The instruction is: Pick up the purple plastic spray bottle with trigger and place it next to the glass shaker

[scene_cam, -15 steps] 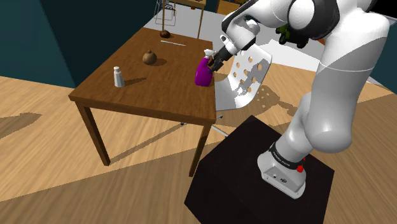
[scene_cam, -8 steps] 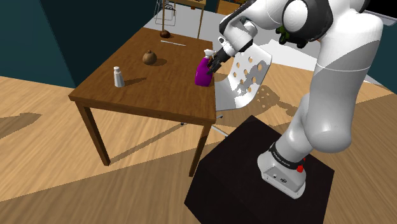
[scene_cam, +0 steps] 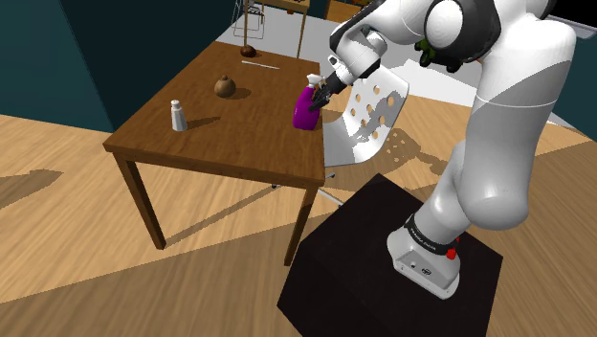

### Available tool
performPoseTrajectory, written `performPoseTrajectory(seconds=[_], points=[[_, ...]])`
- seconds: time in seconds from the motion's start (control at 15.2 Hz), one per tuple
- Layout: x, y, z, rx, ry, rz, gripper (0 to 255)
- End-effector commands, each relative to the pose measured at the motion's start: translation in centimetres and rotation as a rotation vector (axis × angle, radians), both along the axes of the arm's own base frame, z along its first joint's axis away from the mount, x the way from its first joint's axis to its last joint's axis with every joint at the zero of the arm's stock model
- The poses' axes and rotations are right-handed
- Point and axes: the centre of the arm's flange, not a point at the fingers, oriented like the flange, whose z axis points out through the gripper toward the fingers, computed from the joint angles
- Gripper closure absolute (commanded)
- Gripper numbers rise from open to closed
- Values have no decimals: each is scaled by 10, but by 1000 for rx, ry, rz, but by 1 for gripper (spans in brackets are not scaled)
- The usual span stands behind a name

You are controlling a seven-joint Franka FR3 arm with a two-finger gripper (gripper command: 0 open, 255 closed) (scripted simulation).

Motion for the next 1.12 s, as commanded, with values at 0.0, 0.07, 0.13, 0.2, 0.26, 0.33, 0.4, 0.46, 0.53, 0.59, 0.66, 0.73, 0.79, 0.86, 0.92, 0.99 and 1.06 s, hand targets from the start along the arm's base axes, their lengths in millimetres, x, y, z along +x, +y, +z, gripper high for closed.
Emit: performPoseTrajectory(seconds=[0.0, 0.07, 0.13, 0.2, 0.26, 0.33, 0.4, 0.46, 0.53, 0.59, 0.66, 0.73, 0.79, 0.86, 0.92, 0.99, 1.06], points=[[0, 0, 0, 0, 0, 0, 255], [0, 0, 0, 0, 0, 0, 255], [0, 0, 0, 0, 0, 0, 255], [0, 0, 0, 0, 0, 0, 255], [0, 0, 5, 0, 0, 0, 255], [0, 0, 10, 0, 0, 0, 255], [0, 0, 16, 0, 0, 0, 255], [0, 0, 21, 0, 0, 0, 255], [0, 0, 26, 0, 0, 0, 255], [0, 0, 31, 0, 0, 0, 255], [0, 0, 37, 0, 0, 0, 255], [0, 0, 42, 0, 0, 0, 255], [0, 0, 47, 0, 0, 0, 255], [0, 0, 53, 0, 0, 0, 255], [0, 0, 58, 0, 0, 0, 255], [0, 0, 63, 0, 0, 0, 255], [0, 0, 68, 0, 0, 0, 255]])
